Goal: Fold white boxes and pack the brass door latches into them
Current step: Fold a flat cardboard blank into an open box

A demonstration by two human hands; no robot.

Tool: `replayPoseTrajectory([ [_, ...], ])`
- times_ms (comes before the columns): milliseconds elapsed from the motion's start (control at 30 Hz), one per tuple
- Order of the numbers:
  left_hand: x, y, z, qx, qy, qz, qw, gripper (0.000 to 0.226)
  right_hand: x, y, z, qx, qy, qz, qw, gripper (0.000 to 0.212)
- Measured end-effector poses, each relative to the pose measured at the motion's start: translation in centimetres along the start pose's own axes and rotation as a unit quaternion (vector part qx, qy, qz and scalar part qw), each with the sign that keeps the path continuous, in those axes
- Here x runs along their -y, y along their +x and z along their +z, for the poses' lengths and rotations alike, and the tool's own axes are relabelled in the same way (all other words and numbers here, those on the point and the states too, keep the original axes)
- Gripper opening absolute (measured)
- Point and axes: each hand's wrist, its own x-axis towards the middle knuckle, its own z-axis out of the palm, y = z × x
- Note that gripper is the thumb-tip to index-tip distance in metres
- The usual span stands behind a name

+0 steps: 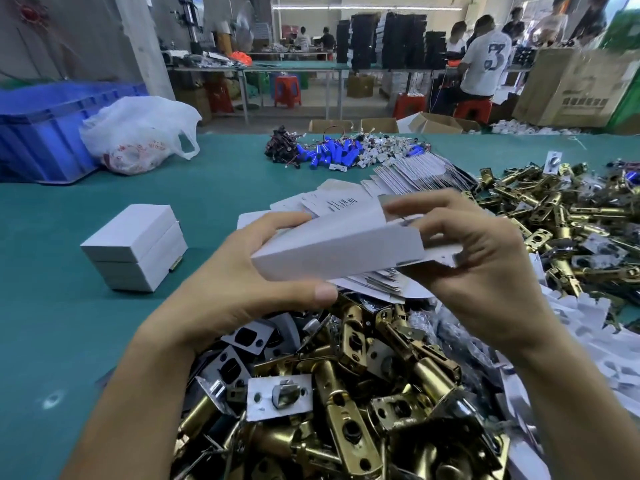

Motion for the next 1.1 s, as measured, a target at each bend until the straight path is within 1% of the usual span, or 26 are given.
replayPoseTrajectory([
  [33,0.1,0.1,0.2,-0.010,-0.022,0.014,1.000,0.077,0.1,0.0,0.0,-0.012,0.013,0.013,1.000,0.040],
  [67,0.2,0.1,0.3,-0.021,-0.043,0.025,0.999,0.076,0.1,0.0,0.1,-0.020,0.045,0.038,0.998,0.060],
  [133,0.3,0.2,0.8,-0.040,-0.062,0.044,0.996,0.076,0.1,-0.1,0.3,-0.021,0.156,0.098,0.983,0.096],
  [167,0.4,0.3,1.0,-0.045,-0.062,0.054,0.996,0.076,0.0,-0.3,0.6,-0.011,0.216,0.117,0.969,0.106],
  [200,0.4,0.3,1.2,-0.047,-0.061,0.063,0.995,0.075,-0.2,-0.4,0.9,-0.005,0.264,0.125,0.956,0.109],
  [233,0.5,0.4,1.4,-0.045,-0.062,0.069,0.995,0.075,-0.5,-0.4,1.3,-0.008,0.291,0.126,0.948,0.107],
  [333,0.6,0.4,1.4,-0.021,-0.059,0.079,0.995,0.073,-0.8,-0.3,2.1,-0.052,0.326,0.131,0.935,0.094],
  [400,0.6,0.4,1.2,0.004,-0.004,0.070,0.998,0.076,-1.0,-0.3,2.2,-0.057,0.322,0.127,0.937,0.090],
  [500,0.6,0.3,1.0,0.018,0.108,0.046,0.993,0.077,-0.9,-0.5,1.9,-0.030,0.257,0.109,0.960,0.090],
  [567,0.4,0.2,1.4,0.006,0.160,0.058,0.985,0.077,-0.5,-0.4,1.9,0.003,0.227,0.085,0.970,0.091],
  [667,-0.1,0.3,2.1,-0.011,0.180,0.110,0.977,0.087,0.1,-0.2,2.1,0.045,0.259,0.075,0.962,0.088],
  [733,-0.4,0.3,2.6,-0.037,0.196,0.147,0.969,0.087,0.4,-0.2,2.2,0.055,0.278,0.111,0.952,0.076],
  [767,-0.6,0.2,2.8,-0.060,0.221,0.167,0.959,0.082,0.6,-0.2,2.3,0.056,0.265,0.129,0.954,0.064],
  [833,-1.1,0.0,3.2,-0.103,0.284,0.193,0.934,0.072,0.9,-0.4,2.7,0.059,0.198,0.142,0.968,0.040],
  [900,-1.5,-0.2,3.4,-0.125,0.316,0.209,0.917,0.065,1.2,-0.5,3.1,0.053,0.158,0.137,0.976,0.033],
  [967,-1.7,-0.3,3.6,-0.129,0.311,0.218,0.916,0.064,1.5,-0.5,3.1,0.034,0.172,0.133,0.976,0.034],
  [1000,-1.9,-0.4,3.6,-0.122,0.296,0.216,0.922,0.066,1.5,-0.5,3.1,0.029,0.180,0.130,0.975,0.033],
  [1100,-2.0,-0.4,3.5,-0.072,0.217,0.181,0.957,0.076,1.2,-0.7,2.9,0.035,0.181,0.127,0.975,0.031],
])
